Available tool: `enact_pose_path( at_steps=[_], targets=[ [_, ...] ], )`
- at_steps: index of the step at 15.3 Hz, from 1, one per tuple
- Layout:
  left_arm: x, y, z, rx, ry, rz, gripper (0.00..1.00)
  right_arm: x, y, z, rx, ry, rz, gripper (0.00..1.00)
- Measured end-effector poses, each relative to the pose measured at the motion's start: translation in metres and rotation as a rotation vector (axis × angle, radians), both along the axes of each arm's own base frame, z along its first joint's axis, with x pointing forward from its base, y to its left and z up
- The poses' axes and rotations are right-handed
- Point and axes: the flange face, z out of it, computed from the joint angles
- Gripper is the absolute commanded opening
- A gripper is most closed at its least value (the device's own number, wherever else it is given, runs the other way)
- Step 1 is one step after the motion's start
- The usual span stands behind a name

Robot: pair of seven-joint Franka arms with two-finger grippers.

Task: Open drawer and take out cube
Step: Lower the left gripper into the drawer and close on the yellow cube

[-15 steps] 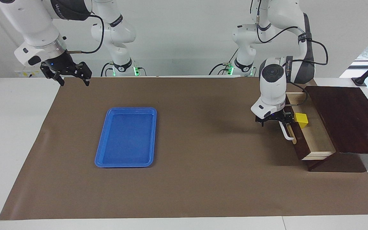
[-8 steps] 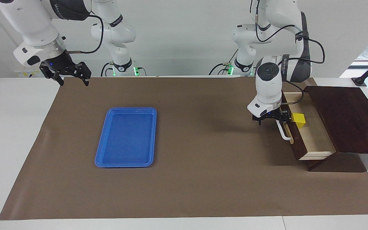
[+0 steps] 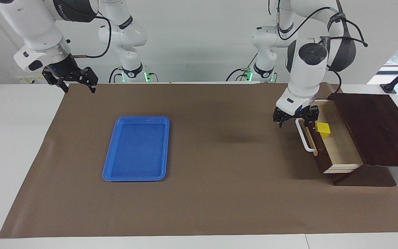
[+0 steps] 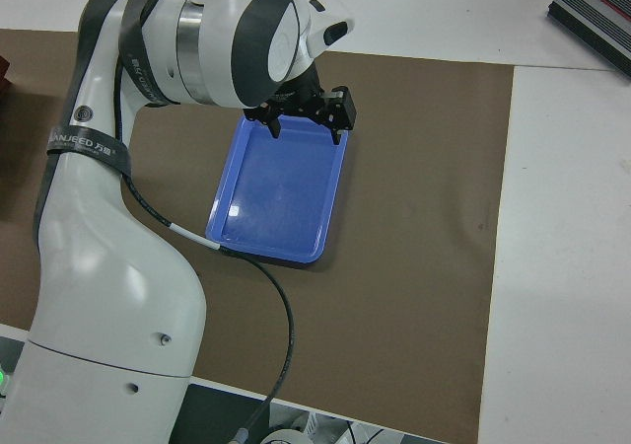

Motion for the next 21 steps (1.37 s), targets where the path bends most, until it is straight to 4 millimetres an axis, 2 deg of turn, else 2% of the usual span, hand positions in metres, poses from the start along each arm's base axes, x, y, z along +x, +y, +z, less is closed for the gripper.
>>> enact_pose_path(
  at_steps=[2, 4, 9, 11, 13, 16, 21],
  targets=[
    [0.006, 0.024, 0.021, -0.047, -0.038, 0.160, 1.00, 0.000, 0.000, 0.000, 0.000, 0.000, 0.000, 1.00],
    [0.013, 0.054, 0.026, -0.064, -0.060, 0.330, 1.00, 0.000, 0.000, 0.000, 0.000, 0.000, 0.000, 1.00],
    [0.022, 0.156, 0.019, -0.102, -0.106, 0.882, 1.00, 0.000, 0.000, 0.000, 0.000, 0.000, 0.000, 1.00],
    [0.022, 0.182, 0.005, -0.112, -0.106, 1.063, 1.00, 0.000, 0.000, 0.000, 0.000, 0.000, 0.000, 1.00],
    [0.019, 0.192, -0.015, -0.109, -0.085, 1.199, 1.00, 0.000, 0.000, 0.000, 0.000, 0.000, 0.000, 1.00],
    [0.015, 0.191, -0.039, -0.105, -0.076, 1.263, 1.00, 0.000, 0.000, 0.000, 0.000, 0.000, 0.000, 1.00],
    [0.014, 0.189, -0.046, -0.106, -0.082, 1.315, 1.00, 0.000, 0.000, 0.000, 0.000, 0.000, 0.000, 1.00]
  ],
)
